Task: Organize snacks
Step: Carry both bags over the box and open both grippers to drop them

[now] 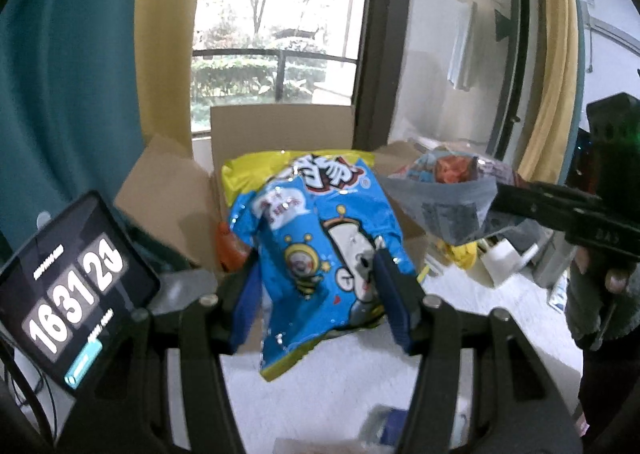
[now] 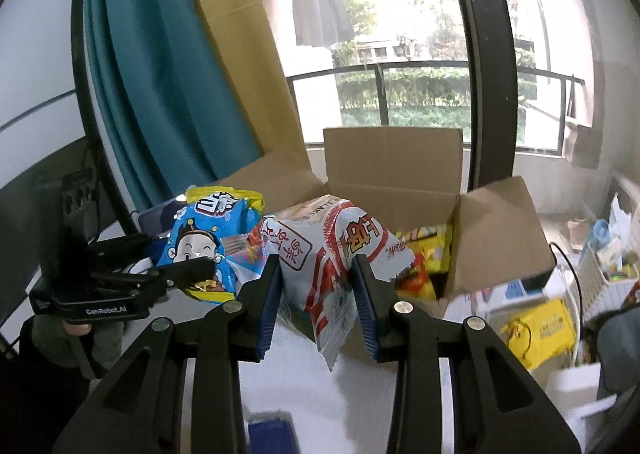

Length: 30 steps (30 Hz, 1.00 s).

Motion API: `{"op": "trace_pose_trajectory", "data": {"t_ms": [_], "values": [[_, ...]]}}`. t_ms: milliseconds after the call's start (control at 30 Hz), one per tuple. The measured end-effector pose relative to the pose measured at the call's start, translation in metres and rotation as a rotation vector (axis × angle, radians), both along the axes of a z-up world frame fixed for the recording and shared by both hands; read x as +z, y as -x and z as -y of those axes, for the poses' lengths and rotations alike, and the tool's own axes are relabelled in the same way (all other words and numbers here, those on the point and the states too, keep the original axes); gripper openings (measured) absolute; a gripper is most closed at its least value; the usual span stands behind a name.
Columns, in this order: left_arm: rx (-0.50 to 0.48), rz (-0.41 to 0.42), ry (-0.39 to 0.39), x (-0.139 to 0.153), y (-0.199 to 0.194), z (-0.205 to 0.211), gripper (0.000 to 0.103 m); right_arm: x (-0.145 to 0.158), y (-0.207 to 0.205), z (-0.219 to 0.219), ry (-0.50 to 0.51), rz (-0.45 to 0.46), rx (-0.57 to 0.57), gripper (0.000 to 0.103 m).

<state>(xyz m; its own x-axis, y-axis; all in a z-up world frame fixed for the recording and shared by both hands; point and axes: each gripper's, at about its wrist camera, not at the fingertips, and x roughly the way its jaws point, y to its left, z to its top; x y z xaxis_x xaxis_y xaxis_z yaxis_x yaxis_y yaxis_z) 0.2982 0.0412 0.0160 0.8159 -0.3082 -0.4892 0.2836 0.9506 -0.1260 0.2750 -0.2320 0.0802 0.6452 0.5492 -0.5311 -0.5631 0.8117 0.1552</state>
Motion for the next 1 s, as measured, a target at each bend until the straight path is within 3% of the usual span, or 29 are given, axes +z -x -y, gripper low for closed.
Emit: {"op": "trace_pose_trajectory", "data": {"t_ms": [267,800,900,933,1000], "values": [[0.041,0.029,0.037,0.004,-0.048,-0.016,0.056,0.002,-0.047,-0.009,-0.015,0.022,-0.018,0.037],[0.090,0.035,0.079,-0.002,-0.120,-0.046,0.056,-0.032,-0.165,-0.058,-0.028,-0.017,-0.054,0.037],[0.101,0.025,0.071,-0.007,-0.129,-0.048,0.056,-0.041,-0.194,-0.074,-0.003,-0.021,-0.088,0.051],[0.102,0.020,0.066,-0.009,-0.131,-0.049,0.056,-0.046,-0.202,-0.077,0.001,-0.041,-0.094,0.061],[0.105,0.015,0.060,-0.010,-0.135,-0.048,0.056,-0.049,-0.208,-0.077,-0.015,-0.053,-0.107,0.065]]}}
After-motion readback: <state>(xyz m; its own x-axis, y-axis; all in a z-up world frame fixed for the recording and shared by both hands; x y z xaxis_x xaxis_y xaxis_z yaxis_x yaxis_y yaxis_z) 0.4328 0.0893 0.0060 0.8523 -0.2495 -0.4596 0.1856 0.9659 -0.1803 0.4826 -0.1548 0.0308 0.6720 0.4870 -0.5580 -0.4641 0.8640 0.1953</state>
